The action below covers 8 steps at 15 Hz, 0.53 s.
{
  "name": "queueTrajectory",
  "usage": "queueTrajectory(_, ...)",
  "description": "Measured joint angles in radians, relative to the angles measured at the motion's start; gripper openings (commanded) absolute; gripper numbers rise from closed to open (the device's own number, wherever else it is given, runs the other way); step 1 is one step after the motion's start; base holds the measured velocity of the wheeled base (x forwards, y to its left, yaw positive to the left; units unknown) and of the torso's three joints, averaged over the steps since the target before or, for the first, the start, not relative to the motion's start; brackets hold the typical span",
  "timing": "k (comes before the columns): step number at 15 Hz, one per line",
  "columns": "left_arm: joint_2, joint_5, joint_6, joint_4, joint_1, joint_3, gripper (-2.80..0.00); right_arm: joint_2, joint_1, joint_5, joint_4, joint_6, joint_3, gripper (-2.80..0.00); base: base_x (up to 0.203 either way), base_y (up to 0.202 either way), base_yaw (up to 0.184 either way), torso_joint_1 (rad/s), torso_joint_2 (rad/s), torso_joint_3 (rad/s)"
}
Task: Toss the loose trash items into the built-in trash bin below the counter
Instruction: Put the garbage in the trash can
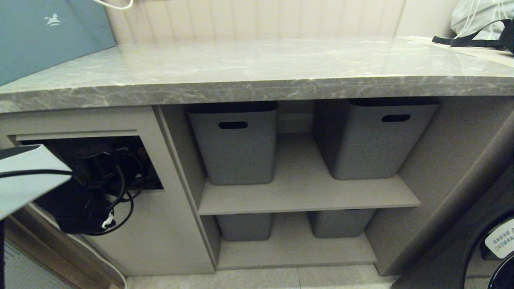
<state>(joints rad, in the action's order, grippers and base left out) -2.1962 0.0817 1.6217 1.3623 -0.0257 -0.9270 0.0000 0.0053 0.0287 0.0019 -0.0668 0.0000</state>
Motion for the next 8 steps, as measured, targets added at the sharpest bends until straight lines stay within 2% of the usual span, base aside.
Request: queueTrajectory(8, 0.000, -0.014, 0.010, 0.073, -0.005, -0.016, 0.00, 0.000, 0.000, 0.000, 0.000, 0.000, 0.000, -2.80, 0.000, 0.000, 0.000, 0.000, 0.00, 0.000)
